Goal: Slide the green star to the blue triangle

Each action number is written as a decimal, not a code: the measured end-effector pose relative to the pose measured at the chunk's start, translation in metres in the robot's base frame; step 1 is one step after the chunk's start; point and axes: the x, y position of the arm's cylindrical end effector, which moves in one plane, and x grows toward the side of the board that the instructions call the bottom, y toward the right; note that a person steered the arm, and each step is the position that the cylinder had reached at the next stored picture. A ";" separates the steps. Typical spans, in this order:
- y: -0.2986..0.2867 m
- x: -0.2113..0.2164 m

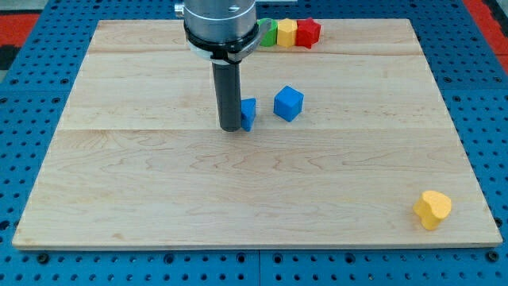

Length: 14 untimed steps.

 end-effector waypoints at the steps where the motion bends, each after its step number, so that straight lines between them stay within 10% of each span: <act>1: 0.014 -0.010; 3: -0.097 -0.073; 6: -0.094 -0.242; 8: 0.025 -0.242; 14: 0.049 -0.151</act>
